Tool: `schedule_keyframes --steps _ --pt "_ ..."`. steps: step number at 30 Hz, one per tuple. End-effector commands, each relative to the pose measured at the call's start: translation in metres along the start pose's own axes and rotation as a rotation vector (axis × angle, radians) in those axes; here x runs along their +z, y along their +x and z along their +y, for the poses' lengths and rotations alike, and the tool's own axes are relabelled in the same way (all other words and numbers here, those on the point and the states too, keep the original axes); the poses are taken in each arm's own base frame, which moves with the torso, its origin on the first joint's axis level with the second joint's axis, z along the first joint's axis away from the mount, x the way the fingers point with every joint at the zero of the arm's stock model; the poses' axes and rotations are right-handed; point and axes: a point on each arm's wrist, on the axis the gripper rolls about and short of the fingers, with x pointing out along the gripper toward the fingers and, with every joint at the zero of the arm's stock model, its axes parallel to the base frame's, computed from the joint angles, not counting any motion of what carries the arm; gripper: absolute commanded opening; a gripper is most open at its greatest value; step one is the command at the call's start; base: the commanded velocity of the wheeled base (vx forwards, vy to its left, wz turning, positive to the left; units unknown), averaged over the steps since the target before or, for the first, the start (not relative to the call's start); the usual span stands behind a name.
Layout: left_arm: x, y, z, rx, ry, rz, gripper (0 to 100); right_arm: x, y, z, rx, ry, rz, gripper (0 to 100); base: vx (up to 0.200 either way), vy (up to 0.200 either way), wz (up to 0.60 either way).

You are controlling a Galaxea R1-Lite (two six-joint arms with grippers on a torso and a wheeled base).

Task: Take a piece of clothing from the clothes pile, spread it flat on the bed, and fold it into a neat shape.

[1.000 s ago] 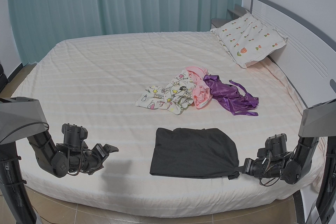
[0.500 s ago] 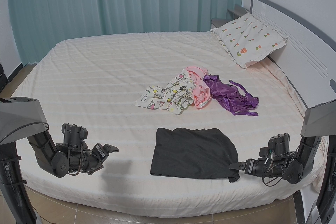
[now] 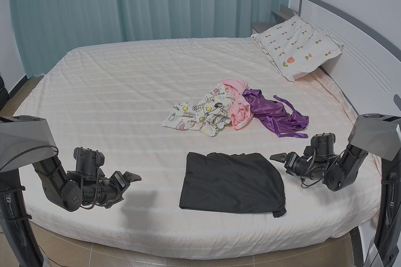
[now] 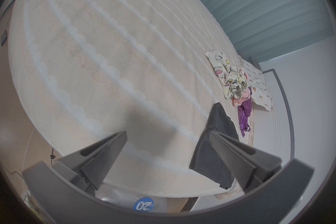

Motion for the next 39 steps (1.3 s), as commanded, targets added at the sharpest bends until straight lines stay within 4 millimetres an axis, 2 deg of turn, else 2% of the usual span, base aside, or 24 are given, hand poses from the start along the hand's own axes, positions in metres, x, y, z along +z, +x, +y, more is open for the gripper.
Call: schedule_keyframes --steps 1,2,16,20,28,29,34,39 --pt "0.0 0.0 0.0 0.0 -0.001 -0.002 100 0.004 0.039 -0.011 -0.034 0.05 0.037 100 0.0 0.0 0.0" --pt "0.0 0.0 0.0 0.0 -0.001 -0.002 100 0.005 0.041 -0.01 -0.041 0.052 0.047 0 0.0 0.0 0.0" --pt "0.0 0.0 0.0 0.0 0.0 -0.001 100 0.011 0.043 -0.01 -0.062 0.103 0.052 0 0.0 0.0 0.0" --pt "0.0 0.0 0.0 0.002 -0.001 -0.001 100 0.016 0.044 -0.009 -0.08 0.109 -0.031 0 0.0 0.0 0.0" --pt "0.0 0.0 0.0 0.0 -0.001 -0.002 100 0.015 0.033 -0.014 -0.094 0.108 -0.049 0 0.0 0.0 0.0" --pt "0.0 0.001 0.0 0.001 0.0 0.0 100 0.014 0.033 -0.015 -0.096 0.109 -0.046 100 0.0 0.0 0.0" --pt "-0.001 0.0 0.0 0.002 0.0 0.001 100 0.015 0.03 -0.014 -0.096 0.109 -0.051 100 0.0 0.0 0.0" --pt "-0.001 0.002 0.0 0.019 0.001 -0.017 100 0.024 -0.002 0.004 -0.07 0.103 -0.07 100 0.0 0.0 0.0"
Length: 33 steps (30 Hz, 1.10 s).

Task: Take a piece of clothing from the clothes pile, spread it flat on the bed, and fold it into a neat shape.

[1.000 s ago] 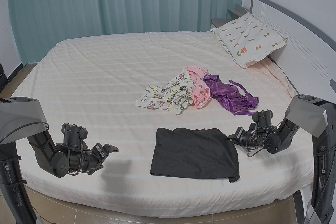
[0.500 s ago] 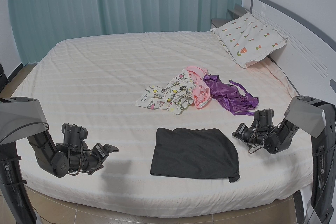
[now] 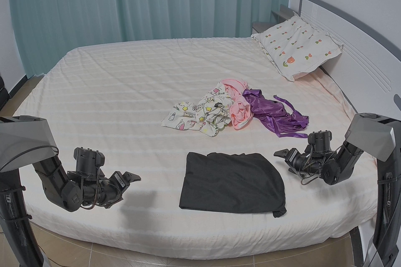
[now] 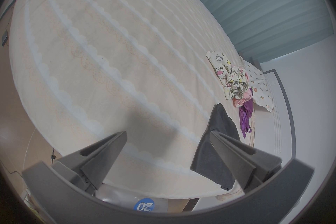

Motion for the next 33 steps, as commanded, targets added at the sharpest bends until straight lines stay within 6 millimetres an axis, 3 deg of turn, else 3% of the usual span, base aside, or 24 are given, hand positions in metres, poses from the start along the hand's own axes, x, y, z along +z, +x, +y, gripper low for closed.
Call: schedule_keyframes --steps 1,3,5,9,10,12,13,15,17,18,19,21,22,23,28,33 --pt "-0.001 0.001 -0.001 0.008 0.002 -0.008 100 0.007 -0.03 0.015 0.027 -0.008 -0.017 100 0.0 0.0 0.0" --pt "-0.002 -0.001 0.0 0.008 0.002 -0.008 100 0.002 -0.04 0.015 0.012 -0.021 -0.012 100 0.0 0.0 0.0" --pt "0.0 -0.009 -0.007 -0.017 0.014 -0.032 100 0.001 -0.064 0.017 0.008 -0.053 -0.019 100 0.0 0.0 0.0" --pt "0.0 -0.044 -0.03 -0.114 0.051 -0.088 100 0.001 -0.112 0.03 0.042 -0.09 -0.062 100 0.0 0.0 0.0" --pt "-0.002 -0.064 -0.041 -0.17 0.086 -0.116 100 -0.003 -0.138 0.036 0.059 -0.109 -0.097 100 0.0 0.0 0.0" --pt "-0.003 -0.07 -0.044 -0.185 0.099 -0.124 100 -0.003 -0.146 0.038 0.065 -0.117 -0.11 100 0.0 0.0 0.0" --pt "-0.007 -0.107 -0.05 -0.251 0.154 -0.187 100 -0.009 -0.189 0.047 0.093 -0.156 -0.178 100 0.0 0.0 0.0" --pt "-0.012 -0.137 -0.051 -0.293 0.195 -0.259 100 -0.016 -0.22 0.051 0.123 -0.205 -0.233 100 0.0 0.0 0.0" --pt "-0.015 -0.151 -0.049 -0.304 0.214 -0.3 100 -0.019 -0.236 0.052 0.133 -0.235 -0.266 100 0.0 0.0 0.0" --pt "-0.021 -0.173 -0.047 -0.32 0.245 -0.368 100 -0.025 -0.258 0.052 0.141 -0.29 -0.328 100 0.0 0.0 0.0" --pt "-0.024 -0.185 -0.045 -0.325 0.266 -0.407 100 -0.029 -0.268 0.051 0.134 -0.323 -0.36 100 0.0 0.0 0.0" --pt "-0.026 -0.194 -0.043 -0.324 0.278 -0.442 100 -0.031 -0.276 0.05 0.128 -0.349 -0.393 100 0.0 0.0 0.0" --pt "-0.033 -0.219 -0.038 -0.34 0.293 -0.516 100 -0.037 -0.293 0.047 0.111 -0.396 -0.458 100 0.0 0.0 0.0" --pt "-0.038 -0.23 -0.034 -0.345 0.297 -0.541 100 -0.04 -0.302 0.045 0.114 -0.415 -0.485 100 0.0 0.0 0.0" --pt "-0.056 -0.271 -0.016 -0.32 0.319 -0.663 100 -0.054 -0.337 0.037 0.144 -0.49 -0.576 100 0.0 0.0 0.0" --pt "-0.072 -0.295 0.004 -0.275 0.323 -0.772 100 -0.073 -0.366 0.025 0.159 -0.517 -0.606 100 0.0 0.0 0.0"
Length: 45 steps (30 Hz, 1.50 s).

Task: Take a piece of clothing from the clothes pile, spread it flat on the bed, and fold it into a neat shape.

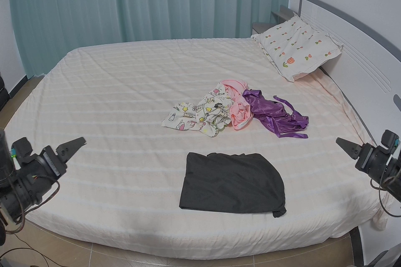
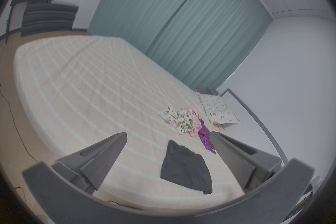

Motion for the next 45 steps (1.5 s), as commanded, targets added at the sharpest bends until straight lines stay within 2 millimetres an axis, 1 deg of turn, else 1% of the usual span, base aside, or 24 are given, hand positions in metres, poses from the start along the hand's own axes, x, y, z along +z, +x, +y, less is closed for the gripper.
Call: schedule_keyframes --steps 1,2,4,5,8,9,12,14,18,21,24,29,34,35,36,40,45 --pt "-0.004 -0.098 0.013 -0.002 0.078 -0.281 100 -0.011 -0.094 -0.005 0.043 -0.122 -0.205 100 0.0 0.0 0.0" --pt "-0.007 -0.108 0.016 0.01 0.093 -0.312 100 -0.015 -0.106 -0.006 0.047 -0.145 -0.213 100 0.0 0.0 0.0" --pt "-0.007 -0.11 0.017 0.013 0.097 -0.317 100 -0.016 -0.108 -0.007 0.047 -0.148 -0.213 100 0.0 0.0 0.0" --pt "-0.012 -0.125 0.023 0.041 0.148 -0.36 100 -0.025 -0.123 -0.012 0.04 -0.159 -0.207 100 0.0 0.0 0.0" --pt "-0.018 -0.139 0.029 0.066 0.196 -0.398 100 -0.036 -0.135 -0.017 0.041 -0.16 -0.205 100 0.0 0.0 0.0" --pt "-0.021 -0.145 0.032 0.074 0.217 -0.418 100 -0.043 -0.14 -0.02 0.039 -0.163 -0.201 100 0.0 0.0 0.0" --pt "-0.025 -0.153 0.036 0.111 0.265 -0.46 100 -0.06 -0.146 -0.028 0.052 -0.195 -0.176 100 0.0 0.0 0.0" --pt "-0.028 -0.158 0.037 0.168 0.296 -0.503 100 -0.072 -0.149 -0.033 0.06 -0.245 -0.163 100 0.0 0.0 0.0" --pt "-0.032 -0.165 0.037 0.224 0.326 -0.571 100 -0.079 -0.154 -0.037 0.062 -0.286 -0.179 100 0.0 0.0 0.0" --pt "-0.039 -0.169 0.042 0.229 0.367 -0.597 100 -0.087 -0.158 -0.04 0.04 -0.31 -0.171 100 0.0 0.0 0.0" --pt "-0.049 -0.172 0.048 0.259 0.433 -0.604 100 -0.097 -0.164 -0.044 0.024 -0.346 -0.176 100 0.0 0.0 0.0" --pt "-0.061 -0.171 0.056 0.281 0.465 -0.609 100 -0.099 -0.167 -0.043 -0.006 -0.359 -0.2 100 0.0 0.0 0.0" --pt "-0.07 -0.163 0.065 0.3 0.492 -0.569 100 -0.101 -0.17 -0.043 -0.025 -0.359 -0.244 100 0.0 0.0 0.0" --pt "-0.075 -0.16 0.07 0.307 0.518 -0.559 100 -0.102 -0.173 -0.043 -0.008 -0.367 -0.28 100 0.0 0.0 0.0" --pt "-0.076 -0.16 0.07 0.308 0.519 -0.557 100 -0.103 -0.173 -0.043 -0.007 -0.367 -0.285 100 0.0 0.0 0.0" --pt "-0.09 -0.153 0.082 0.318 0.593 -0.527 100 -0.103 -0.174 -0.043 -0.017 -0.378 -0.301 100 0.0 0.0 0.0" --pt "-0.091 -0.152 0.083 0.319 0.588 -0.511 100 -0.103 -0.174 -0.042 0.011 -0.396 -0.295 100 0.0 0.0 0.0"
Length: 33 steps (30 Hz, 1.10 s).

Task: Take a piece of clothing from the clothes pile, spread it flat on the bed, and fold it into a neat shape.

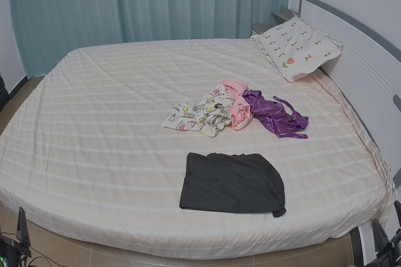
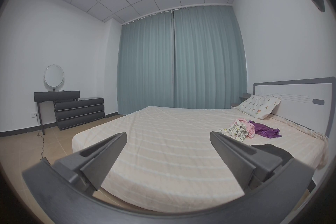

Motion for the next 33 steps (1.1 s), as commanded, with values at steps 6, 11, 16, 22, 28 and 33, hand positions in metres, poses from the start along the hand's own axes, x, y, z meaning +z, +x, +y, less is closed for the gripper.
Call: schedule_keyframes --steps 6,11,16,22,28,33 --pt "-0.0117 -0.0006 -0.0014 -0.079 0.015 0.045 100 -0.0029 -0.0014 0.0022 0.097 0.008 0.0 100 0.0 0.0 0.0" --pt "-0.012 -0.0008 -0.0037 -0.181 0.006 0.051 100 -0.0033 -0.0011 0.0019 0.087 0.015 0.007 100 0.0 0.0 0.0" --pt "-0.0122 -0.0012 -0.0056 -0.264 0.001 0.054 100 -0.0035 -0.0014 -0.0008 -0.035 0.014 0.002 100 0.0 0.0 0.0" --pt "-0.0123 -0.0015 -0.0065 -0.307 -0.03 0.061 100 -0.0026 -0.003 -0.0022 -0.106 0.004 0.024 100 0.0 0.0 0.0" --pt "-0.0123 -0.0017 -0.0071 -0.335 -0.023 0.06 100 -0.0027 -0.0026 -0.0013 -0.066 -0.131 0.023 100 0.0 0.0 0.0" --pt "-0.0125 -0.0024 -0.0087 -0.414 -0.021 0.063 100 -0.0031 -0.0023 0.0012 0.049 -0.085 0.02 100 0.0 0.0 0.0"
